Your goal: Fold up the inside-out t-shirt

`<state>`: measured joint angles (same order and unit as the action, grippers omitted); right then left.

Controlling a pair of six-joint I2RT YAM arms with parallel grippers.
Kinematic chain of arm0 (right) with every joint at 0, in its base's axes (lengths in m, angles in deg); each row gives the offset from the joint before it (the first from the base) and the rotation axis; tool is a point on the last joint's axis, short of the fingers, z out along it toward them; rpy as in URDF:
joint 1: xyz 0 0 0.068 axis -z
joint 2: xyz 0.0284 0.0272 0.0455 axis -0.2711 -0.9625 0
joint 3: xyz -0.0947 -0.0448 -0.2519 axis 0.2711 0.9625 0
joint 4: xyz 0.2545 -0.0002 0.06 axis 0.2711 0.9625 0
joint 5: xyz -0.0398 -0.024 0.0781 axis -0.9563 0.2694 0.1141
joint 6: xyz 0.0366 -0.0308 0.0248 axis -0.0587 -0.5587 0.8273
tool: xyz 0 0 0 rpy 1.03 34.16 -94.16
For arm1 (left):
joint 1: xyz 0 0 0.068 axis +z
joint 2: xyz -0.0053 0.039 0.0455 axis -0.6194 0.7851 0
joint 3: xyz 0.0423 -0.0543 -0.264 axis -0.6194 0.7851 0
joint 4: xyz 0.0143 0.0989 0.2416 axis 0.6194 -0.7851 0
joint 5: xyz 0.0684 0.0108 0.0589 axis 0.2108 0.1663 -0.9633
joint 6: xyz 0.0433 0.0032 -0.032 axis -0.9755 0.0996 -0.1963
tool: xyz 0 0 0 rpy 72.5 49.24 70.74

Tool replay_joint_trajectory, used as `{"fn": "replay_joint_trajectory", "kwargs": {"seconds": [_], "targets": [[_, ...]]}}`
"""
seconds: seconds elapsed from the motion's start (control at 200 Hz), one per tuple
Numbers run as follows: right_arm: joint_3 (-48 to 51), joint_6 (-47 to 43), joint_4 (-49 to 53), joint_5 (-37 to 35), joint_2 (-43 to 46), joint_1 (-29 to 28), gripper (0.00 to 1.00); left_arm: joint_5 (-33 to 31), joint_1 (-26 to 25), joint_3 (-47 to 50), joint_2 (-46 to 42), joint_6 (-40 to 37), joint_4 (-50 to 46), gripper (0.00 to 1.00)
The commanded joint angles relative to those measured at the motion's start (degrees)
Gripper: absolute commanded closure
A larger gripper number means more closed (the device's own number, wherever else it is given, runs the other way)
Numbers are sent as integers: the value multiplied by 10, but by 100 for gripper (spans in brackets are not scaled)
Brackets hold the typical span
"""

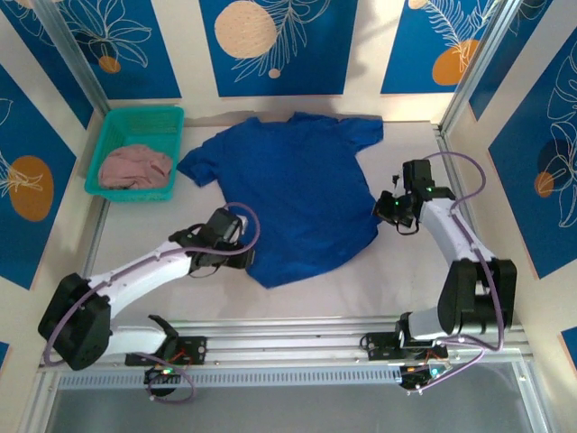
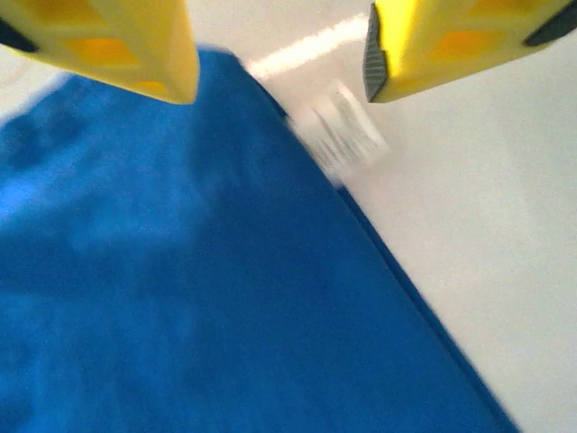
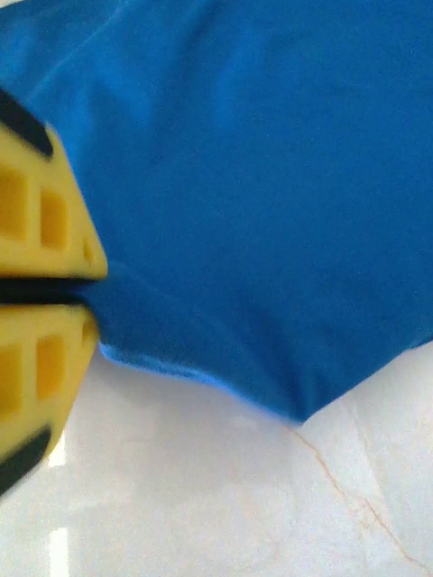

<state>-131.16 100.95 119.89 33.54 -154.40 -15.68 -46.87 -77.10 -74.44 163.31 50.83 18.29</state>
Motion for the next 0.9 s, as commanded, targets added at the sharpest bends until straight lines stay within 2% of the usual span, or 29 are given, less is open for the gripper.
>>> {"fn": "replay_joint_trajectory", "kwargs": {"seconds": [0.0, 0.08, 0.165, 0.295, 0.38, 0.52, 0.72, 0.77, 0.895], "targets": [[-38, -20, -17, -29, -29, 5, 71, -54, -46, -62, 28, -69, 61, 38], [-53, -28, -11, -53, -39, 7, 63, -25, -97, -105, 85, -127, 99, 34], [-61, -30, -4, -62, -35, 16, 58, 0, -151, -174, 175, -186, 98, 32], [-49, -21, -4, -43, -13, 36, 55, 45, -218, -273, 289, -237, 84, 32], [-35, -14, -7, -29, 7, 47, 55, 44, -255, -324, 346, -266, 72, 33], [-15, -9, -11, -12, 28, 60, 54, 28, -278, -390, 417, -293, 48, 37], [-4, -8, -13, -4, 32, 61, 54, 23, -284, -419, 465, -308, 43, 39], [-2, -7, -15, -1, 31, 61, 54, 9, -285, -422, 477, -310, 43, 43], [3, -7, -16, 6, 34, 61, 54, -11, -284, -425, 491, -311, 47, 62]]}}
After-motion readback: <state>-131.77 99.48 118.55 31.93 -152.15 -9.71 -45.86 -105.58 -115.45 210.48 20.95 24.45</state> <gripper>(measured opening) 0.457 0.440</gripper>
